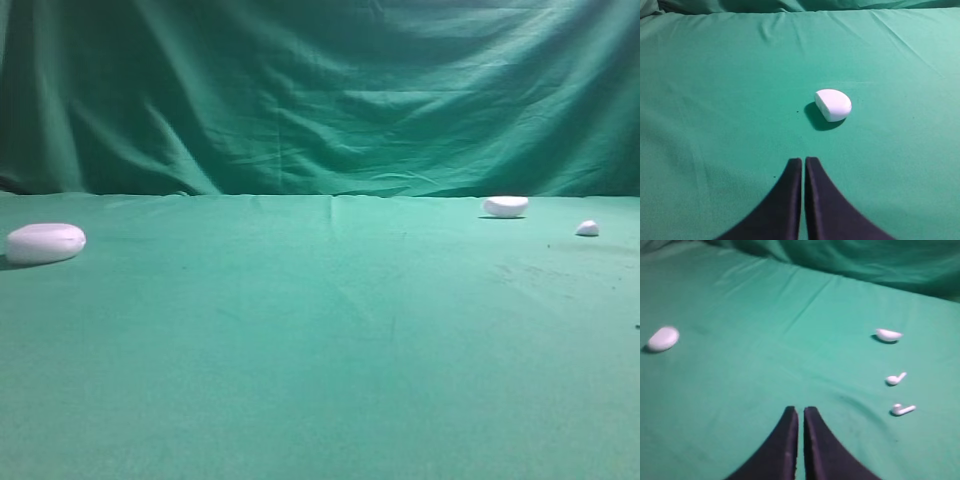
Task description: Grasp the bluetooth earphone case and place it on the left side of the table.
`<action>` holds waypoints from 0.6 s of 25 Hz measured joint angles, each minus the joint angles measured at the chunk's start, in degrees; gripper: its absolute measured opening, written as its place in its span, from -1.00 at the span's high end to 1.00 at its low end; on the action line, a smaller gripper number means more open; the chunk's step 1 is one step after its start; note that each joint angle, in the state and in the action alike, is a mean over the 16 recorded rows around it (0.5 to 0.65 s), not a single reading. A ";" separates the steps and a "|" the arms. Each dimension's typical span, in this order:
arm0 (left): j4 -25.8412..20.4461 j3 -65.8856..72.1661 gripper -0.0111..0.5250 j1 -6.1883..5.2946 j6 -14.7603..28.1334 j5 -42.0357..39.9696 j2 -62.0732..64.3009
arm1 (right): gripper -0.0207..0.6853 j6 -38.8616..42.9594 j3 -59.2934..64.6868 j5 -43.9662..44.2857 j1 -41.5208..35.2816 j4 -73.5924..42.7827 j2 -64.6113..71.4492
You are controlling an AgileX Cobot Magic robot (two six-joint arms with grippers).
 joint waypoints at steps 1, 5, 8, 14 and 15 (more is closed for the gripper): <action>0.00 0.00 0.96 0.00 0.00 0.00 0.00 | 0.94 0.01 2.21 -1.35 -2.21 0.19 -2.22; 0.00 0.00 0.96 0.00 0.00 0.00 0.00 | 0.94 0.07 10.43 -5.23 -10.76 1.50 -10.11; 0.00 0.00 0.96 0.00 0.00 0.00 0.00 | 0.94 0.11 15.17 -6.40 -15.49 2.53 -14.57; 0.00 0.00 0.96 0.00 0.00 0.00 0.00 | 0.94 0.20 20.49 -6.72 -20.50 4.13 -19.99; 0.00 0.00 0.96 0.00 0.00 0.00 0.00 | 0.94 0.21 20.94 -6.72 -20.85 4.27 -20.42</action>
